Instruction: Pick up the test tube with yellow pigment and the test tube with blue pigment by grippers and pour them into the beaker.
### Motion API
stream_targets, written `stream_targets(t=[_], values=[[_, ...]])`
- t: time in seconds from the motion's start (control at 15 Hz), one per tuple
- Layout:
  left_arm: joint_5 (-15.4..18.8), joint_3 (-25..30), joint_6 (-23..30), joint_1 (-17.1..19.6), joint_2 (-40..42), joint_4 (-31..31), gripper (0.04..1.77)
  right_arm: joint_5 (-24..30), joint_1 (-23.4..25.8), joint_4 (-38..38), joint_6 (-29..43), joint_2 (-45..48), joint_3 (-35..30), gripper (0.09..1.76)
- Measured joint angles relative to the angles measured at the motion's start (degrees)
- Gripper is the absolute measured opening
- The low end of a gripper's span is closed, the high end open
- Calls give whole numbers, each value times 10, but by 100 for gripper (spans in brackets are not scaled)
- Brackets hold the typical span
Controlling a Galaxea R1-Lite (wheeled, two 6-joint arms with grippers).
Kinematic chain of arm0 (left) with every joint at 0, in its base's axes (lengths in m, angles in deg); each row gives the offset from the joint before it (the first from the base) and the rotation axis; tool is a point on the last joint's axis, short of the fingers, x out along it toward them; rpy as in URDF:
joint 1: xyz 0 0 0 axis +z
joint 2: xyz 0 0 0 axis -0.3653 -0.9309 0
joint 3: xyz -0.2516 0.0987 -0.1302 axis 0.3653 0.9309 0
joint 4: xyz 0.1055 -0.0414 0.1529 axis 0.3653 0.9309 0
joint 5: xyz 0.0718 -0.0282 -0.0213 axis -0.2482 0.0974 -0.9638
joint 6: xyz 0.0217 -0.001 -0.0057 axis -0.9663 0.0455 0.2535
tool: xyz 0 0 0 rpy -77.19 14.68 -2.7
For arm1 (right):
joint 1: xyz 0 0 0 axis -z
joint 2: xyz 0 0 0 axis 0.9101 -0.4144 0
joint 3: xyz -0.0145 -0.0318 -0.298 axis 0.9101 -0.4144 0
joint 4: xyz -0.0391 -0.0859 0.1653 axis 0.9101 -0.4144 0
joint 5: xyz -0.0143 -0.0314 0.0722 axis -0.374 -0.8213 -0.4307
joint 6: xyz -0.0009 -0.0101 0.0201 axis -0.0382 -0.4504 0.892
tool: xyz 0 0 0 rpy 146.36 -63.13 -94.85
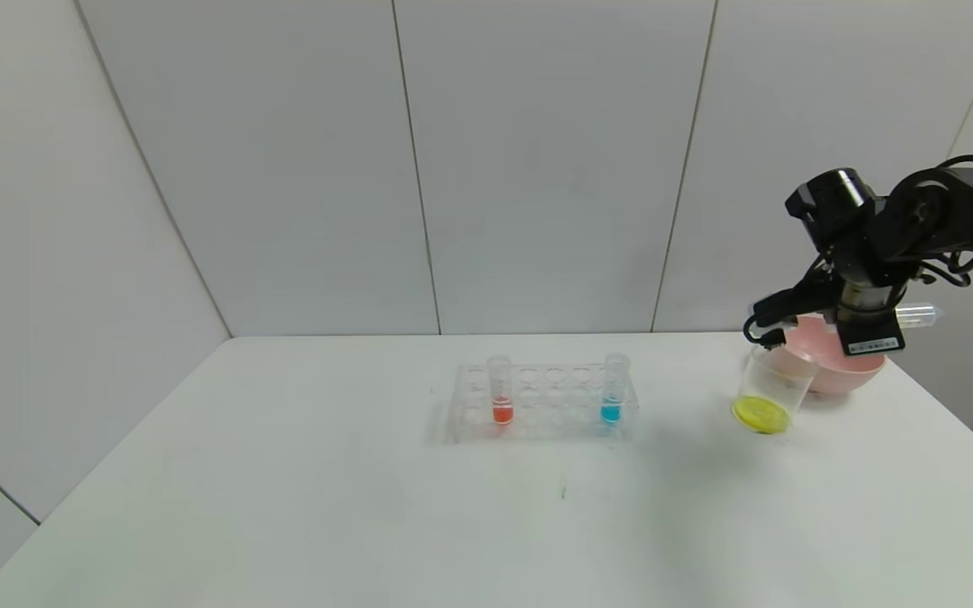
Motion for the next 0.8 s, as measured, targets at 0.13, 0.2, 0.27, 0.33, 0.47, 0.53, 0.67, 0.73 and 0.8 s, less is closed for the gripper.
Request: stream_targets(t=[0.13, 0.2, 0.27, 0.33, 0.47, 0.53, 0.67, 0.73, 0.8], values=[[0, 0, 0, 0, 0, 0, 176, 0, 2, 0, 1, 0, 0, 59], [0, 0, 0, 0, 0, 0, 176, 0, 4, 0, 1, 1, 0, 59], [0, 0, 0, 0, 0, 0, 176, 3, 7, 0, 2, 3, 0, 59], [0, 0, 0, 0, 0, 0, 176, 8, 10, 1, 3, 5, 0, 59], [0, 0, 0, 0, 0, 0, 176, 76, 22, 14, 7, 11, 0, 59], [0, 0, 0, 0, 0, 0, 176, 130, 31, 25, 10, 15, 0, 59], [0, 0, 0, 0, 0, 0, 176, 246, 58, 47, 29, 26, 0, 59], [0, 0, 0, 0, 0, 0, 176, 307, 74, 60, 62, 33, 0, 59], [0, 0, 0, 0, 0, 0, 176, 359, 87, 73, 118, 39, 0, 59]])
